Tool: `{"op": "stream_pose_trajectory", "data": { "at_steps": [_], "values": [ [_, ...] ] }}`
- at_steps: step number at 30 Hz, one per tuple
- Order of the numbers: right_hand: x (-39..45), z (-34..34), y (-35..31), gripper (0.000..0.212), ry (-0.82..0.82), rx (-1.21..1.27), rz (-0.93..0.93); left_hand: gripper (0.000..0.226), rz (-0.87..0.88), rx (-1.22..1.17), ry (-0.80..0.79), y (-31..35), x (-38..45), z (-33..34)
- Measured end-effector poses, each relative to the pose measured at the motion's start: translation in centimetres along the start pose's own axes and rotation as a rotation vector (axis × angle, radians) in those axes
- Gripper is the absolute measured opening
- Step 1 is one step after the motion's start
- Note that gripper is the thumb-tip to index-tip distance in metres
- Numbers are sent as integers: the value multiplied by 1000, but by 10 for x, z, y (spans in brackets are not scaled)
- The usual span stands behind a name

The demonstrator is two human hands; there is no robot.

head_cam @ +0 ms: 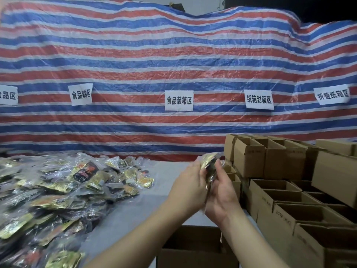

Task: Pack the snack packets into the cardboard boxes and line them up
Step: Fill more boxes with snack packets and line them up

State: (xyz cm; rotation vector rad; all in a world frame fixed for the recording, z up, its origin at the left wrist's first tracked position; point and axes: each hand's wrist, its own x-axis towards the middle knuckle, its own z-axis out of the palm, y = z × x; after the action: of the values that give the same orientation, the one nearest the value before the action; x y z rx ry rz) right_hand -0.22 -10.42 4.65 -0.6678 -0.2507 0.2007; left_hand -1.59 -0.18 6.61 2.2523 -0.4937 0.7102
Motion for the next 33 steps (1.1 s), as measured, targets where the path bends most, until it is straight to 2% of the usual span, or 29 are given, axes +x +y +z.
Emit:
{"op": "stream_pose_trajectory", "data": {
  "at_steps": [2, 5, 8, 11, 13, 15, 17, 21, 24, 27, 30, 33],
  "values": [
    [-5, -5, -1, 62, 3, -16, 44, 35, -118, -113, -15, -1, 5, -16],
    [-7, -5, -1, 63, 96, -64, 57, 40, -383, -420, -37, -8, 17, -41],
    [-5, 2, -1, 52, 203, -207, 39, 39, -446, -570, -84, -18, 17, -44],
    [-1, 14, -3, 52, 328, -573, 87, 37, -593, -715, -136, -31, 9, -33],
    [5, 23, -10, 59, 355, -892, 103, 39, -712, -967, -179, -43, 1, -28],
    [11, 35, -22, 60, 332, -1160, 71, 37, -843, -1164, -124, -57, -11, -21],
    [18, 46, -36, 51, 339, -1400, 21, 42, -972, -1329, -55, -69, -22, -9],
    [32, 64, -49, 52, 388, -1730, -46, 41, -981, -1630, -31, -78, -32, 6],
    [38, 71, -55, 50, 419, -1801, -68, 29, -937, -1725, 42, -87, -29, 4],
    [42, 71, -55, 49, 434, -1677, -76, 28, -920, -1649, 22, -90, -26, -1],
    [47, 68, -52, 52, 475, -1432, -10, 41, -891, -1563, -23, -89, -28, -2],
    [50, 64, -46, 43, 483, -1200, 33, 58, -869, -1511, -43, -84, -30, -1]
  ]
}}
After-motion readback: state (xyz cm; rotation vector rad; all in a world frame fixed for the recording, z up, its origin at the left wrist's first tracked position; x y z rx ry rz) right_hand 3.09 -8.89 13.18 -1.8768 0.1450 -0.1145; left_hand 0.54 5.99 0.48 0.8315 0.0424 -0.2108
